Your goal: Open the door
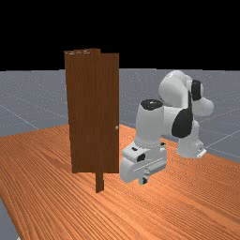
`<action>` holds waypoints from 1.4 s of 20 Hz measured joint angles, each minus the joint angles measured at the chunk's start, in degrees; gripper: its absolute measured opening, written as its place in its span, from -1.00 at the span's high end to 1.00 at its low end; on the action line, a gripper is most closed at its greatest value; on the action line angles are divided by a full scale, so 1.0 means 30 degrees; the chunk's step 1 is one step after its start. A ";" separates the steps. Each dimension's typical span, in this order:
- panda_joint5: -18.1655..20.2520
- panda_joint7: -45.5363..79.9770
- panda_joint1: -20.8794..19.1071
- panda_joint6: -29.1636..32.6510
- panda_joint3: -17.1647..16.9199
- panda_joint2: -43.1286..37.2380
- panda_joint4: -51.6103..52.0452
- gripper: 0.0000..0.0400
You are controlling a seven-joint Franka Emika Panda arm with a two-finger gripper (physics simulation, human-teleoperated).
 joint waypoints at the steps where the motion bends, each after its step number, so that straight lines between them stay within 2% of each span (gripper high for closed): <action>1: -0.0087 -0.1568 -0.0843 0.0883 0.0158 -0.0942 -0.1705 1.00; 4: 0.0028 -0.4607 -0.3393 0.2625 0.0019 -0.2924 -0.5097 1.00; 14: 0.0392 -1.2938 -0.5814 0.4852 0.1739 -0.5523 -0.9647 1.00; 20: 0.0807 -1.5939 -0.6810 0.5346 0.2126 -0.6424 -1.1129 1.00; 28: 0.1310 -1.9863 -0.9300 0.5601 0.1795 -0.6957 -1.1830 1.00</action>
